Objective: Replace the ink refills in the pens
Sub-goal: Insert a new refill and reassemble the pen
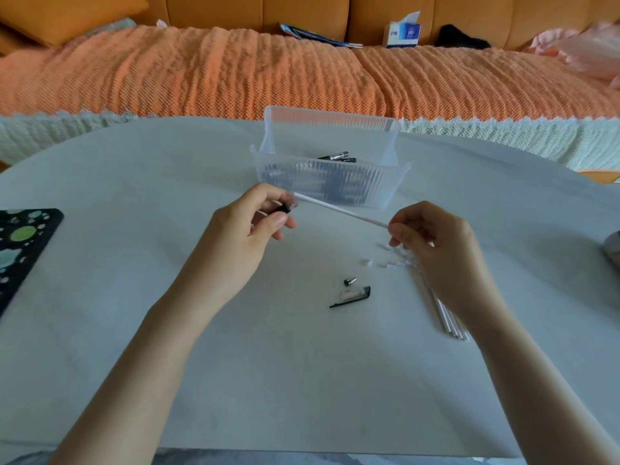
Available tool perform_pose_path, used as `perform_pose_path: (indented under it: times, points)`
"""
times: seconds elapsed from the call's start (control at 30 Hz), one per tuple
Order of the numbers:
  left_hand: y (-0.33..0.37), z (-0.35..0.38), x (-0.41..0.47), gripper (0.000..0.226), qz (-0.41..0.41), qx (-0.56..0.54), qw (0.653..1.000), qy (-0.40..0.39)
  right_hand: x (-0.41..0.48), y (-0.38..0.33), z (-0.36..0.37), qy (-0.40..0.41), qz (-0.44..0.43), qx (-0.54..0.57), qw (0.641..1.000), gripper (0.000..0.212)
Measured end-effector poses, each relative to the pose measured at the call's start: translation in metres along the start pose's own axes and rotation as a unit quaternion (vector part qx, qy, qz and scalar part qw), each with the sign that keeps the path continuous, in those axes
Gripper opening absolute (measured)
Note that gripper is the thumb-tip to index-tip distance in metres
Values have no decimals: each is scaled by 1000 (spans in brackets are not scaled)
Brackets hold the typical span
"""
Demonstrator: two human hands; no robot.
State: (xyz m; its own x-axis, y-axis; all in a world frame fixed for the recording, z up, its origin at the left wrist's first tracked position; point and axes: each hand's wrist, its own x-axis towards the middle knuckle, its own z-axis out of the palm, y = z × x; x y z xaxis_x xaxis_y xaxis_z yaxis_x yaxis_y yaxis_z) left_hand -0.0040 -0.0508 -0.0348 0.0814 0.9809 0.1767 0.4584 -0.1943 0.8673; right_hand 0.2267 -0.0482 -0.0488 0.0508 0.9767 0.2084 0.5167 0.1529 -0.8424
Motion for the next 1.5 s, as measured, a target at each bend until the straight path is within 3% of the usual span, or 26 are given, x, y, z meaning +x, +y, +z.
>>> perform_pose_path:
  times: [0.7,1.07,1.3,1.5]
  points:
    - [-1,-2,0,23,9,17,1000,-5,0,3,-5,-20,-5,-49,999,15]
    - [-6,-5,-1,22,43,159,983,-74,-2,-5,-5,-39,-34,-102,993,17]
    - [1,19,-7,22,66,123,983,-122,-14,-24,12,-109,-61,-28,992,7]
    - [2,17,-7,22,64,92,988,-108,-11,-17,4,-103,-13,51,993,21]
